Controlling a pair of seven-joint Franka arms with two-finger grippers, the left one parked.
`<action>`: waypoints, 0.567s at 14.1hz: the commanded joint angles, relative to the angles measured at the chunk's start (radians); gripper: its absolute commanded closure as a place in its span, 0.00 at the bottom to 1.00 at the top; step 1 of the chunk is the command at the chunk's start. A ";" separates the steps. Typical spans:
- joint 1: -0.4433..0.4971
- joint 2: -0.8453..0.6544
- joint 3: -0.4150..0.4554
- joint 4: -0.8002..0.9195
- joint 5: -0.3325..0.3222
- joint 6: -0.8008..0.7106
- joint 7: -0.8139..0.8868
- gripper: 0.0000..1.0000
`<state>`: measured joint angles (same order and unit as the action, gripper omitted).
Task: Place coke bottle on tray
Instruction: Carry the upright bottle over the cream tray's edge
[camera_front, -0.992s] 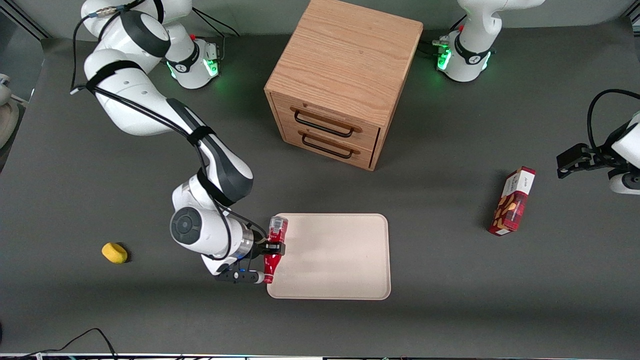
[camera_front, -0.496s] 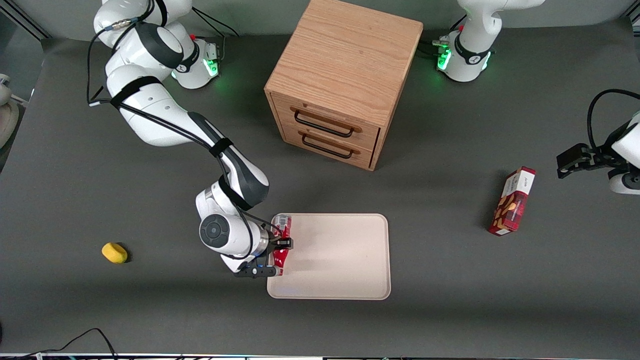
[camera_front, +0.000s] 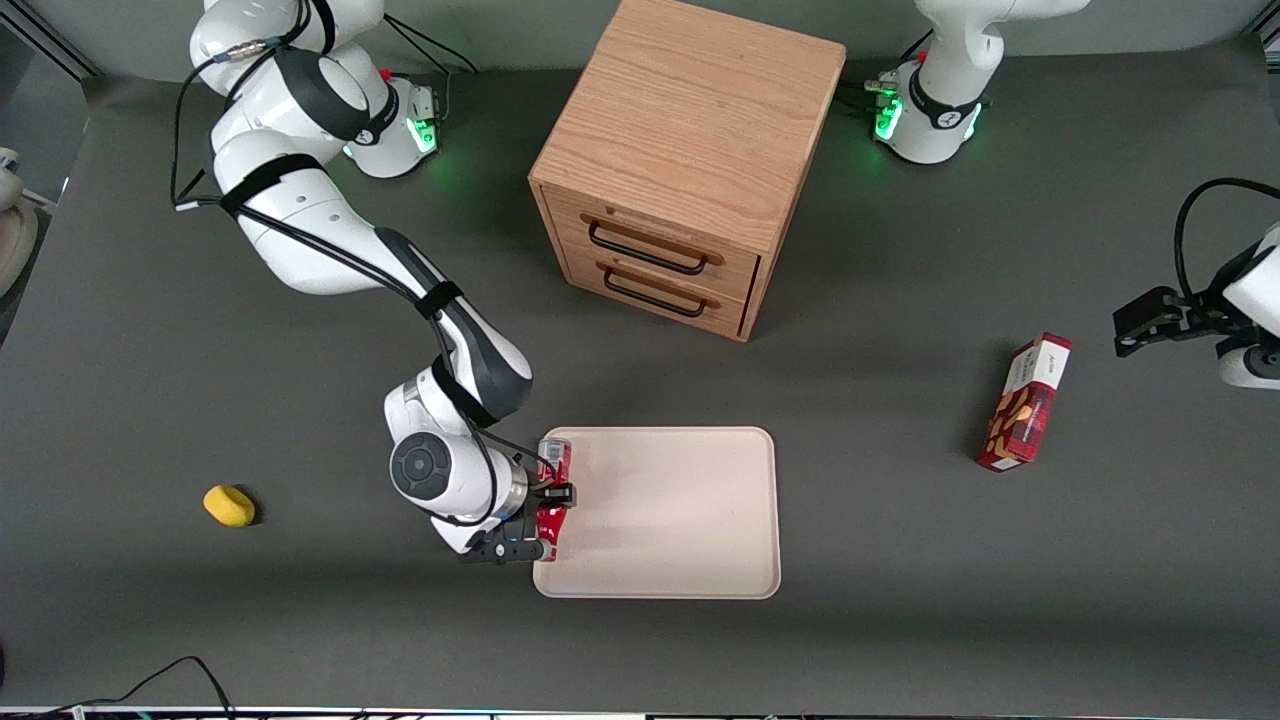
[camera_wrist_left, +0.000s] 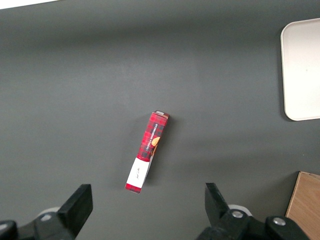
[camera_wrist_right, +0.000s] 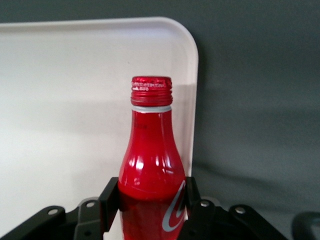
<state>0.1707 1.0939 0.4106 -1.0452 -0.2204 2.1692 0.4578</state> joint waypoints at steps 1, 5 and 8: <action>0.029 0.015 -0.024 0.028 0.013 0.038 -0.018 0.00; 0.030 0.017 -0.035 0.027 0.010 0.044 -0.022 0.00; 0.042 0.026 -0.042 0.017 0.006 0.070 -0.025 0.00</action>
<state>0.1861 1.1009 0.3923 -1.0456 -0.2204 2.2129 0.4552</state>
